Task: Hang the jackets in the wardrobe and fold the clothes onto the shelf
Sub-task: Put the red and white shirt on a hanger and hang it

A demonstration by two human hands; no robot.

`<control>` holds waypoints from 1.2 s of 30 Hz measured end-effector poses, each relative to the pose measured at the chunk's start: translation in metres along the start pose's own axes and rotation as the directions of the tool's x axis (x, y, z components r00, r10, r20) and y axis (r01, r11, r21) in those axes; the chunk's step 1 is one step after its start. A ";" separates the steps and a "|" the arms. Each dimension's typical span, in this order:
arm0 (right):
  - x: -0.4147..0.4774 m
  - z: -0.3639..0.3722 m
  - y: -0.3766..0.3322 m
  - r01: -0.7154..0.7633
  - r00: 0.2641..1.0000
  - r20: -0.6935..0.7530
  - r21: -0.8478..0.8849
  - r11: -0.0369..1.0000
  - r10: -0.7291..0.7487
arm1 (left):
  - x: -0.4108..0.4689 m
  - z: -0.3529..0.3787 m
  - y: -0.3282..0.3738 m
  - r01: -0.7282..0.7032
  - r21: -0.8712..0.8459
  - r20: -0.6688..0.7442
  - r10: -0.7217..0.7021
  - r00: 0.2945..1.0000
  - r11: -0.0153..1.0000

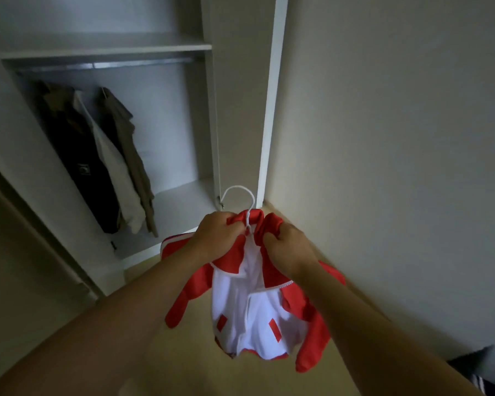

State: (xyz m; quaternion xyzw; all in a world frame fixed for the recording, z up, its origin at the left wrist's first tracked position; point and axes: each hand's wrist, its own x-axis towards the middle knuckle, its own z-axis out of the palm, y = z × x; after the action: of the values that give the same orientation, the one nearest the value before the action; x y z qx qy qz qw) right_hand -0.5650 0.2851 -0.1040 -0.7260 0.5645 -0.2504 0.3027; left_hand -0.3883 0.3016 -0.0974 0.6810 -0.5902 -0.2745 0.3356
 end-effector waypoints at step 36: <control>0.698 0.196 -0.173 0.152 0.981 -0.121 0.025 0.988 -0.148 | 0.643 -0.230 -0.225 0.016 0.196 -0.186 0.021 0.982 0.980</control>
State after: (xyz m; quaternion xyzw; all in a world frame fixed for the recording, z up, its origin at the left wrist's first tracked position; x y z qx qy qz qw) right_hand -0.1453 -0.3307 -0.0994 -0.7451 0.5207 -0.3249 0.2610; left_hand 0.0263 -0.2861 -0.1149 0.7329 -0.5811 -0.1490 0.3209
